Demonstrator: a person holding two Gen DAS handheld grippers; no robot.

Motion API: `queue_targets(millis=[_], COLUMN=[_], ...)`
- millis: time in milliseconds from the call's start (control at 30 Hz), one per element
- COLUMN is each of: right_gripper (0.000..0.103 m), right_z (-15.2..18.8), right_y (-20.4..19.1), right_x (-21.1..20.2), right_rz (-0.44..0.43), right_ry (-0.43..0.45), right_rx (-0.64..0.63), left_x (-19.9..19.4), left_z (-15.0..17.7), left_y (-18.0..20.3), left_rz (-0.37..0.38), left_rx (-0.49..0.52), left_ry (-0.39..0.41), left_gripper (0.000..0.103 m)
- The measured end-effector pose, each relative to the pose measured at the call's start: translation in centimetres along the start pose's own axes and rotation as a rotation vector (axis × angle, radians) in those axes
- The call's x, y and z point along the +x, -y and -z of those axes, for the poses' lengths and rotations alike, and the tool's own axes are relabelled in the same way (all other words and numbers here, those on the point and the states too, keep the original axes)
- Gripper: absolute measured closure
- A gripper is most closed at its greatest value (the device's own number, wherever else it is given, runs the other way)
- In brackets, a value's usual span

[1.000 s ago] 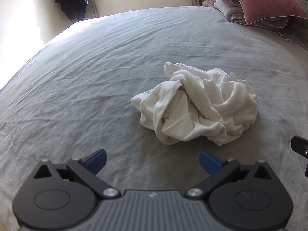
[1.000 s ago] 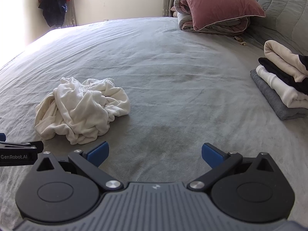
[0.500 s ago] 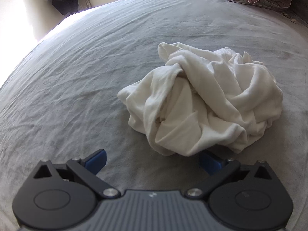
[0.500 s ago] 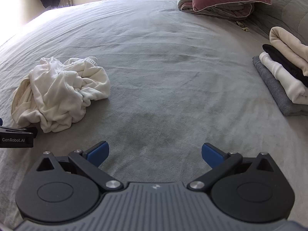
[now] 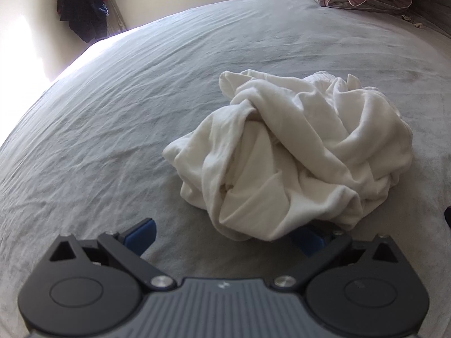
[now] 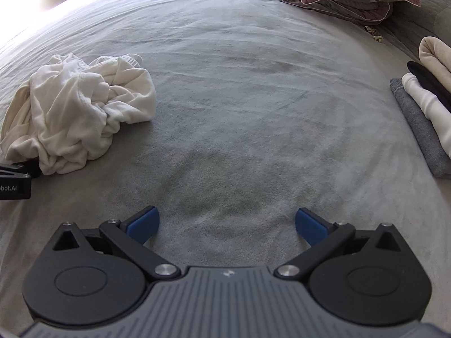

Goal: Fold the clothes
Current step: 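Grasp the white garment's ribbed waistband with the left gripper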

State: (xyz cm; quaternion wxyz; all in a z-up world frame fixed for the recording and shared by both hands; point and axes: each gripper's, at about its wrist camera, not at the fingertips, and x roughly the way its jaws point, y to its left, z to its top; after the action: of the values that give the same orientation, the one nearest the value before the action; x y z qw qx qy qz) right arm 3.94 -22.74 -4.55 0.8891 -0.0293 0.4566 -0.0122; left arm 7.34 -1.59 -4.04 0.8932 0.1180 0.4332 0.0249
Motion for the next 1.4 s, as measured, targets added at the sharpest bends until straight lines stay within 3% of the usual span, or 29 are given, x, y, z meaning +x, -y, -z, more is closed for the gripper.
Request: queue_targets(millis=[167,367,633,733,900,967,1200,1400], right_gripper=[0.0,0.0,0.0,0.0,0.0,0.0,0.018,0.031], right_z=[-0.6,-0.9,-1.5,-1.7,-1.9,-2.0,-2.4,-2.5], right_y=[-0.1,-0.9,-0.7,-0.8,-1.0,-1.0,-0.9,-0.3], right_x=[0.3,-0.1,-0.9,-1.3,-2.3,-2.7,-4.4,-5.2], right_rz=[0.005,0.034,-0.019,-0.036,-0.07,-0.095,-0.242,-0.357], right_ry=[-0.03,-0.012,0.013,0.037,0.092,0.114,0.17,0.182], right_rx=[0.009,-0.016,0.021,0.034,0.043,0.037,0.056,0.123], left_x=[0.1,-0.9,-3.5,-2.8,-2.0,-2.6,-6.1,-7.7], left_z=[-0.1,-0.4,-1.5,-1.9,-1.6,-1.4,0.0,2.4], left_y=[-0.5,-0.3,-2.5,-2.3,-1.7,-1.8,-1.7,0.0], left_rz=[0.023,0.042,0.336,0.395,0.427,0.44,0.611,0.689], left_rx=[-0.026,0.049,-0.031,-0.078,-0.124,-0.125,-0.097,0.007], left_ry=[-0.008,0.038,0.192,0.187,0.175,0.193,0.256,0.213], left_gripper=[0.0,0.001,0.002,0.024,0.083,0.09,0.092,0.092])
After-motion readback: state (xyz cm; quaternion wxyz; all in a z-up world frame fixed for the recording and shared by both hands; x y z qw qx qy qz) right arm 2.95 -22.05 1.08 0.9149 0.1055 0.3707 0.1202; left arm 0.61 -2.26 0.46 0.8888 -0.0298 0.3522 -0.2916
